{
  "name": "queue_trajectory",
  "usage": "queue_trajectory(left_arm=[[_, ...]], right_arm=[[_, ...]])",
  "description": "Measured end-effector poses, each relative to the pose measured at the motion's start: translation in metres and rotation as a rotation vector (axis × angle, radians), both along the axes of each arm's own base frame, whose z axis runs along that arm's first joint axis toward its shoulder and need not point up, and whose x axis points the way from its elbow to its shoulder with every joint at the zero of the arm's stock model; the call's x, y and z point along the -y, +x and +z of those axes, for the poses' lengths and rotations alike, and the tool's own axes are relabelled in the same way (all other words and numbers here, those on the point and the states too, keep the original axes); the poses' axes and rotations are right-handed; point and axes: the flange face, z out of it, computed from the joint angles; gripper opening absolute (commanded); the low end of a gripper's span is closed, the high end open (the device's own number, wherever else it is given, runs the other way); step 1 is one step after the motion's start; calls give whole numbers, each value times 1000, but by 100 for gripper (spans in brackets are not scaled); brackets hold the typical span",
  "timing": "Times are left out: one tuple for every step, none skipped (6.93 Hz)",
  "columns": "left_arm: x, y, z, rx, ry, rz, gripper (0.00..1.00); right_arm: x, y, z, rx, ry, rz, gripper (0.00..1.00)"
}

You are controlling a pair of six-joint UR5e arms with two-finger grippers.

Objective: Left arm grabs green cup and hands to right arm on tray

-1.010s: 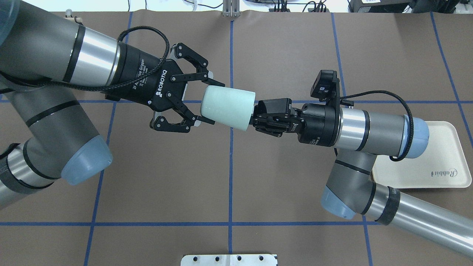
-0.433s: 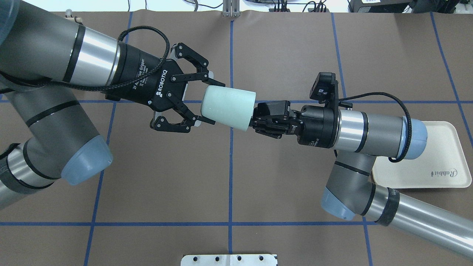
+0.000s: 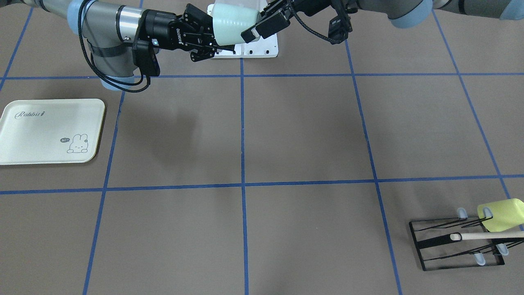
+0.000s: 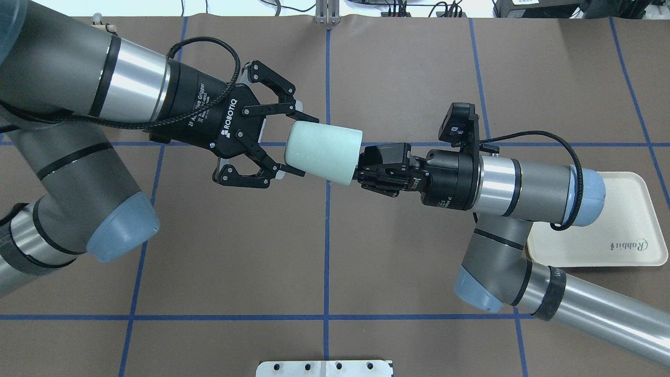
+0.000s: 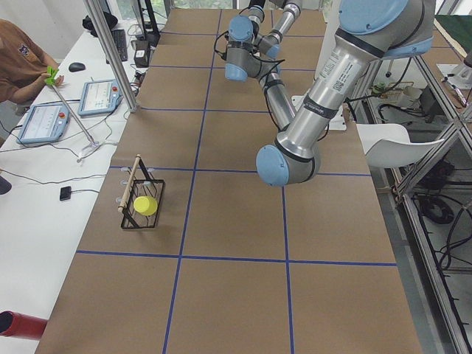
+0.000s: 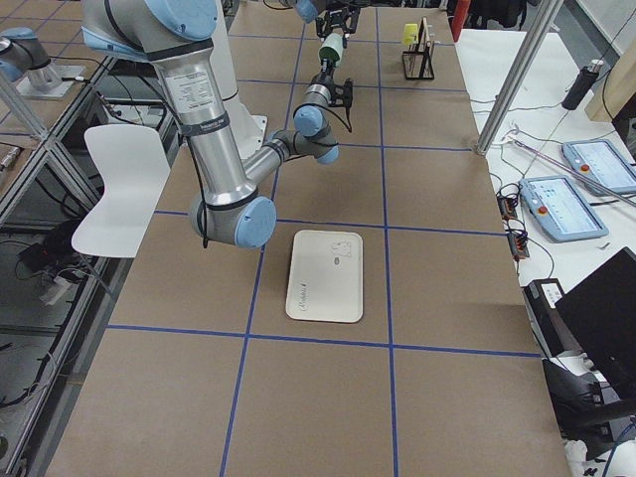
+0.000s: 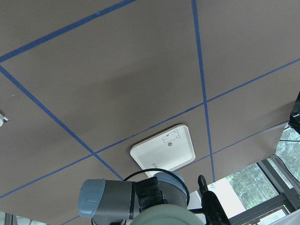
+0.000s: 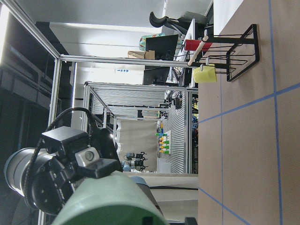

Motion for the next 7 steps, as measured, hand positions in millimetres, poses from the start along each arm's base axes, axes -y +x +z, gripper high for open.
queue_trajectory(left_arm=[[0,0,0,0,-1,0,32],[0,0,0,0,-1,-1,34],[0,0,0,1,-1,-1,35],[0,0,1,1,-1,-1,35],[0,0,1,1,-1,0,39],[0,0,1,1,0,0,92],[0,0,0,0,2,0,100]], right_arm=[[0,0,0,0,0,-1,29],[0,-1,-1,1,0,-1,25],[-1,0,-1,2,0,-1,20],[-1,0,-1,3,1,-1,18],[-1,0,-1,3,1,-1,15],[-1,0,-1,4,0,0,7],[-1,0,-2,5,-2,3,7]])
